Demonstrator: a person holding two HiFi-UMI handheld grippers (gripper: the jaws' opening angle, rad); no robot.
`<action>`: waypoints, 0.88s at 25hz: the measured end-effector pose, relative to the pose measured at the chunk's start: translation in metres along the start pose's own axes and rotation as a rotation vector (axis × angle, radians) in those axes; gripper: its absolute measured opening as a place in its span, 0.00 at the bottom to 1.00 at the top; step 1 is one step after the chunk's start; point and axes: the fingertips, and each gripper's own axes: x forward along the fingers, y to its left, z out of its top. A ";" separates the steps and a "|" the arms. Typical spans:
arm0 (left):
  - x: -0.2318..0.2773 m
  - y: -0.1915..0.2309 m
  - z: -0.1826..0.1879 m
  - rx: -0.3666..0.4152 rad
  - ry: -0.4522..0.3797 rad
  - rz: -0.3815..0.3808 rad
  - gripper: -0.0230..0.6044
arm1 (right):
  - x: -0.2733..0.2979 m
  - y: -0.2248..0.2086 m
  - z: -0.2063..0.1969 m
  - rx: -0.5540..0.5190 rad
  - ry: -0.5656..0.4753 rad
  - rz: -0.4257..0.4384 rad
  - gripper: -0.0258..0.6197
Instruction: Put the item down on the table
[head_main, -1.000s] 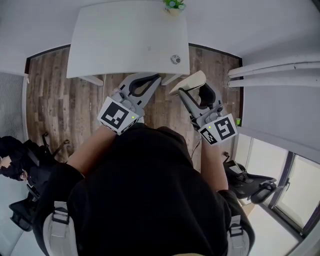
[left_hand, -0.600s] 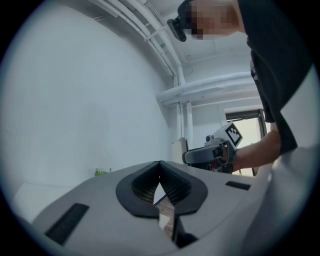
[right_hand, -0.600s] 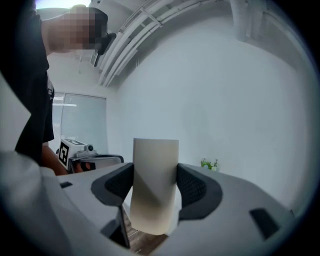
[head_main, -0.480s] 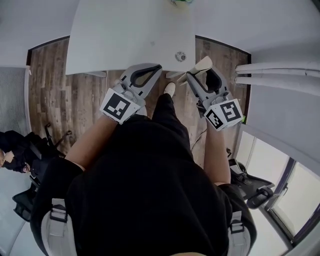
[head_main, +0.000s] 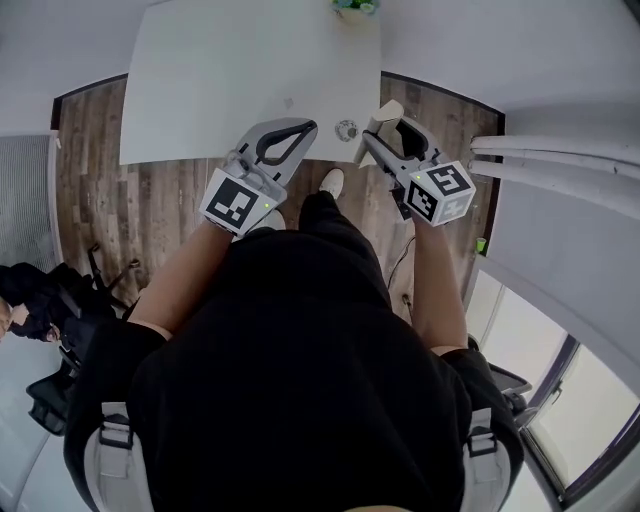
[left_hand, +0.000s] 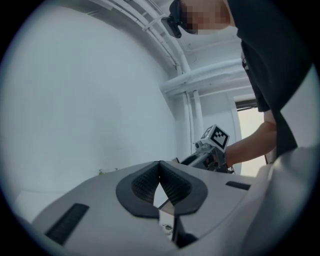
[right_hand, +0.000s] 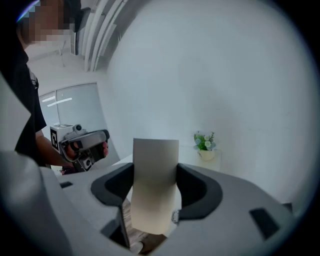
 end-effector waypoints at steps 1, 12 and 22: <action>0.007 0.006 -0.002 -0.002 -0.001 0.010 0.03 | 0.008 -0.007 -0.004 0.007 0.022 0.011 0.47; 0.053 0.036 -0.028 -0.014 0.000 0.061 0.03 | 0.070 -0.062 -0.059 0.069 0.217 0.030 0.47; 0.086 0.048 -0.066 -0.055 0.032 0.082 0.03 | 0.118 -0.104 -0.108 0.080 0.361 -0.007 0.47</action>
